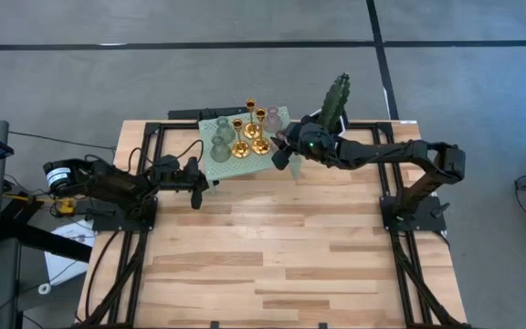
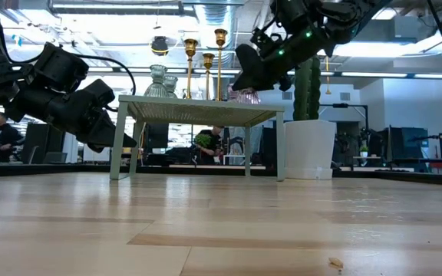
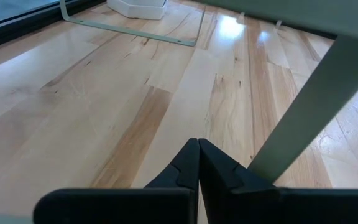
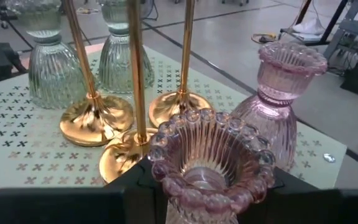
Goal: Pick & Place candle stick holders
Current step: Put the pink glass candle holder on the shelf, then return to Home Position
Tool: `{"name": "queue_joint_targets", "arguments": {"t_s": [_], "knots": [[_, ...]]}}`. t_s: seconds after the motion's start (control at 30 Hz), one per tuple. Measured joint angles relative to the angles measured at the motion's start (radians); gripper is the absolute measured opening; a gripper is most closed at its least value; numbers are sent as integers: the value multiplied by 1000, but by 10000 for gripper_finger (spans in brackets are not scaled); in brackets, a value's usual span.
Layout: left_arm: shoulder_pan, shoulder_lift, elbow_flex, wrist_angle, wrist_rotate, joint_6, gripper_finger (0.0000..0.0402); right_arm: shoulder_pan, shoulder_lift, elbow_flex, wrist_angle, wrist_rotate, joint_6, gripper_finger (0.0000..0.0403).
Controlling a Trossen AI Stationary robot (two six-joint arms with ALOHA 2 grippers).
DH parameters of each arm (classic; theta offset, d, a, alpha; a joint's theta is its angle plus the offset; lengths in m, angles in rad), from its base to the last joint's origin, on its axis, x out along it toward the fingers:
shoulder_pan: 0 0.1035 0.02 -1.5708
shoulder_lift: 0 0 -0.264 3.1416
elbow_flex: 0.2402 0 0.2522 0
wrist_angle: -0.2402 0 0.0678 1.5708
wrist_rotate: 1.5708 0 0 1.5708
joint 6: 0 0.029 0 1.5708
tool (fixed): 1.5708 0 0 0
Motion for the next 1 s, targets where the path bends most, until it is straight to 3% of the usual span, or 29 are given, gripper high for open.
{"name": "queue_joint_targets", "arguments": {"t_s": [0.07, 0.27, 0.4, 0.6, 1.0], "knots": [[0, 0, 0, 0, 0, 0, 6, 0, -1, -1, -2, 0, -3, 124], [0, 0, 0, 0, 0, 0, 4, 0, -22, -8, -21, 1, -25, 255], [0, 0, 0, 0, 0, 0, 6, 0, -70, -8, -47, 3, -31, 297], [0, 0, 0, 0, 0, 0, 4, 2, -144, -7, -94, 2, -51, 306], [0, 0, 0, -6, -5, 4, 7, 71, -339, -6, -448, -4, 29, 303]]}}
